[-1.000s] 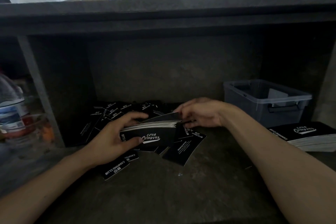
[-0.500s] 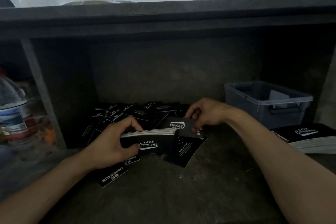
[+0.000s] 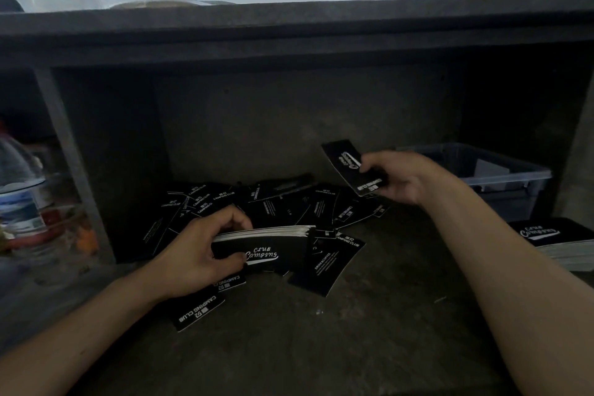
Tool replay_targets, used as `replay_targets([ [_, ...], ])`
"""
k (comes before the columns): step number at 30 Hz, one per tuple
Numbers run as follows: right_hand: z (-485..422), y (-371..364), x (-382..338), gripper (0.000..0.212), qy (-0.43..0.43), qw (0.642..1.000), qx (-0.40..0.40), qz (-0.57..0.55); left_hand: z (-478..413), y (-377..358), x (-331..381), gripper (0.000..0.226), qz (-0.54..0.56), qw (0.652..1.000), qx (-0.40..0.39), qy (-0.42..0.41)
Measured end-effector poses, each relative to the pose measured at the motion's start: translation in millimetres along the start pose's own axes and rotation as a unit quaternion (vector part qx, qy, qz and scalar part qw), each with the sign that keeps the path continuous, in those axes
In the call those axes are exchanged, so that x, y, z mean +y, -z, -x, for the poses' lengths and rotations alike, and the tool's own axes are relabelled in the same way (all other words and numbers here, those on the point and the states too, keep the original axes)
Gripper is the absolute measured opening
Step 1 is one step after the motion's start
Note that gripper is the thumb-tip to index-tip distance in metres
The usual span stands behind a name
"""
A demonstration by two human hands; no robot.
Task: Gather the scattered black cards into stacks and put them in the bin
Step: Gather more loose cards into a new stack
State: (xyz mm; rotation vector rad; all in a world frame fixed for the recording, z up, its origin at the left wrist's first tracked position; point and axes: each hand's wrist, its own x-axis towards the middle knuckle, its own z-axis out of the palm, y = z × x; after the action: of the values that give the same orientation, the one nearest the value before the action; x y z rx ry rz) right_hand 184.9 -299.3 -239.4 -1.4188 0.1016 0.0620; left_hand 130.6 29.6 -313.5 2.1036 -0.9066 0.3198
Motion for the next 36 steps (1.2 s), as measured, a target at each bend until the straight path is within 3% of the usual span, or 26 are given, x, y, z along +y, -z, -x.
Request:
replay_targets([
  [2, -1.5, -8.3, 4.5, 0.016, 0.002, 0.999, -0.030, -0.014, -0.2, -0.2, -0.3, 0.025, 0.000, 1.000, -0.001, 0.002],
  [6, -2.4, -23.8, 19.7, 0.014, -0.006, 0.991, -0.068, 0.115, -1.5, -1.0, 2.5, 0.026, 0.005, 1.000, 0.005, 0.003],
  [10, 1.5, -34.5, 33.3, 0.015, -0.063, 0.971, -0.196, 0.123, -1.9, -3.0, -0.2, 0.027, 0.036, 0.999, 0.024, 0.012],
  [17, 6.0, -22.0, 25.0, 0.037, -0.050, 0.921, -0.346, 0.171, -3.4, -1.7, -4.4, 0.070, 0.153, 0.986, 0.006, 0.065],
  [21, 2.4, -16.4, 17.3, 0.043, 0.063, 0.953, -0.267, 0.128, -3.8, -2.4, -4.2, 0.060, 0.132, 0.990, 0.008, 0.058],
  [25, 1.8, -13.8, 15.3, 0.028, 0.189, 0.941, -0.197, 0.199, -3.8, -1.6, -1.7, 0.049, 0.106, 0.994, 0.024, 0.033],
  [29, 6.2, -14.5, 13.8, 0.016, 0.195, 0.919, -0.167, 0.299, -4.5, -1.1, -2.2, 0.057, 0.075, 0.996, 0.038, 0.023],
  [31, 8.6, -13.2, 15.1, 0.014, 0.145, 0.882, -0.161, 0.418, -3.9, -0.9, -2.6, 0.063, 0.069, 0.997, 0.033, 0.026],
  [33, 9.0, -15.6, 23.5, 0.013, 0.093, 0.833, -0.205, 0.505, -2.8, -0.6, -1.5, 0.058, 0.076, 0.997, 0.009, 0.027],
  [34, 8.2, -18.4, 27.1, 0.012, 0.095, 0.827, -0.210, 0.513, -2.9, -0.5, -0.9, 0.053, 0.079, 0.997, -0.003, 0.027],
  [36, 2.0, -21.9, 27.2, 0.012, 0.152, 0.858, -0.138, 0.470, -3.1, -0.5, 0.2, 0.047, 0.083, 0.996, -0.013, 0.028],
])
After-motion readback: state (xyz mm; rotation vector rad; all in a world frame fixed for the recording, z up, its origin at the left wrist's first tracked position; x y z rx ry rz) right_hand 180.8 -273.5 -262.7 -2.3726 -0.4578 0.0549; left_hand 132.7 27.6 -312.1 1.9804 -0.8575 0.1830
